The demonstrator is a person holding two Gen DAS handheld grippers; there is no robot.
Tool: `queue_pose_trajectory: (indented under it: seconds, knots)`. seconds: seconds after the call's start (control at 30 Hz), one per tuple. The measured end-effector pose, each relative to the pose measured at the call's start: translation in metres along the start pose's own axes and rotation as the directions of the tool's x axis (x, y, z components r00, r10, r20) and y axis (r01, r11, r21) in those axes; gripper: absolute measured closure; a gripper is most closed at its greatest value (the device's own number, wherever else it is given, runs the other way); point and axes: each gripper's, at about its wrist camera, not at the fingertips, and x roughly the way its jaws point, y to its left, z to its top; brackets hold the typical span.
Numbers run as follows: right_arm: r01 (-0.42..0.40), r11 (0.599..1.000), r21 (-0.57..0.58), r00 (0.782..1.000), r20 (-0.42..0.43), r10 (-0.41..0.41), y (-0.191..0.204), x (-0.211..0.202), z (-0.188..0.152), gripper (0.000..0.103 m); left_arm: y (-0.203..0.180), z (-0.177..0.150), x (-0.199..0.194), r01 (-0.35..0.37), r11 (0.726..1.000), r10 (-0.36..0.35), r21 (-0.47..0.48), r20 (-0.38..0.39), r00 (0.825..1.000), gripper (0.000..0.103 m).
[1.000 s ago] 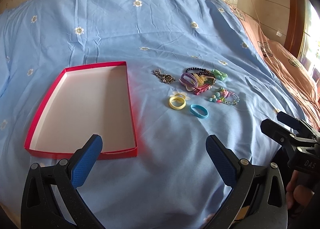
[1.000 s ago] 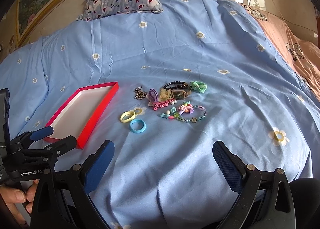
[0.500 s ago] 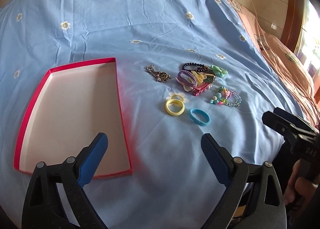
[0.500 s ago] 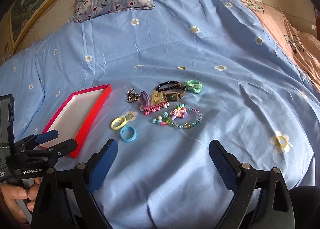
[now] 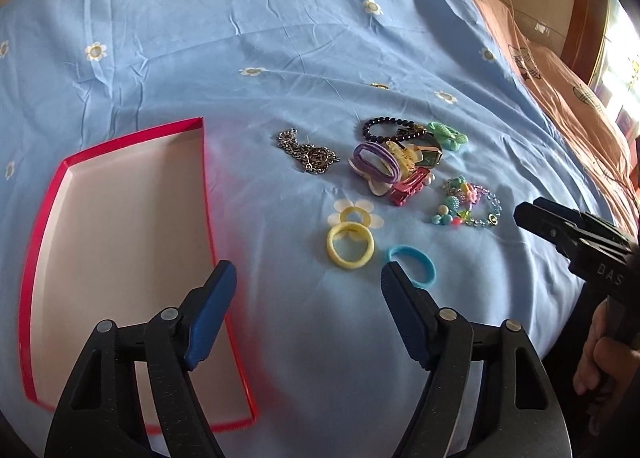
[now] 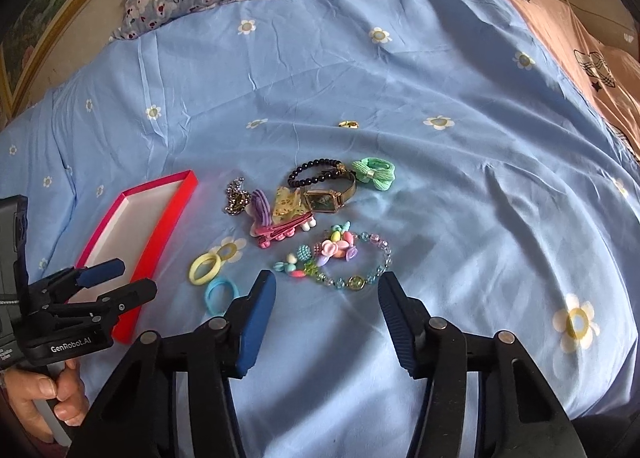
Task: Organize jewelry
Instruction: 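Grasp the yellow hair tie with the left tool while the right tool grasps the pastel beaded bracelet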
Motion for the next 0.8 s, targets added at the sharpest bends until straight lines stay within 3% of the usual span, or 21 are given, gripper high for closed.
queue_pose_trajectory:
  seconds: [0.13, 0.27, 0.4, 0.57, 0.63, 0.73, 0.77, 0.8]
  knots:
    - [0.036, 0.999, 0.007, 0.999, -0.036, -0.036, -0.010, 0.017, 0.010, 0.057, 0.001, 0.011, 0.014, 0.010, 1.000, -0.010, 0.015, -0.025, 1.000, 0.032]
    - [0.009, 1.000, 0.022, 0.998, -0.063, -0.008, -0.014, 0.028, 0.017, 0.068, 0.000, 0.017, 0.029, 0.020, 0.999, -0.019, 0.030, -0.055, 0.998, 0.034]
    - [-0.030, 1.000, 0.010, 0.996, -0.087, 0.031, -0.004, 0.040, 0.021, 0.068, -0.002, 0.020, 0.041, 0.042, 0.999, -0.039, 0.034, -0.082, 0.996, 0.034]
    - [-0.019, 1.000, 0.001, 0.994, -0.111, 0.019, 0.002, 0.058, 0.027, 0.068, -0.009, 0.021, 0.054, 0.069, 0.996, -0.062, 0.058, -0.118, 0.991, 0.036]
    - [-0.011, 1.000, 0.002, 0.992, -0.125, 0.012, 0.002, 0.066, 0.027, 0.069, -0.013, 0.020, 0.060, 0.079, 0.994, -0.069, 0.071, -0.140, 0.988, 0.041]
    - [-0.020, 1.000, 0.012, 0.991, -0.132, 0.021, 0.000, 0.072, 0.024, 0.078, -0.015, 0.017, 0.067, 0.093, 0.992, -0.080, 0.086, -0.148, 0.986, 0.051]
    - [-0.018, 1.000, 0.009, 0.991, -0.129, 0.019, -0.001, 0.071, 0.024, 0.081, -0.016, 0.017, 0.067, 0.100, 0.991, -0.086, 0.089, -0.145, 0.986, 0.059]
    - [-0.015, 1.000, 0.008, 0.992, -0.124, 0.016, -0.001, 0.070, 0.023, 0.090, -0.016, 0.018, 0.067, 0.111, 0.990, -0.097, 0.090, -0.143, 0.985, 0.071]
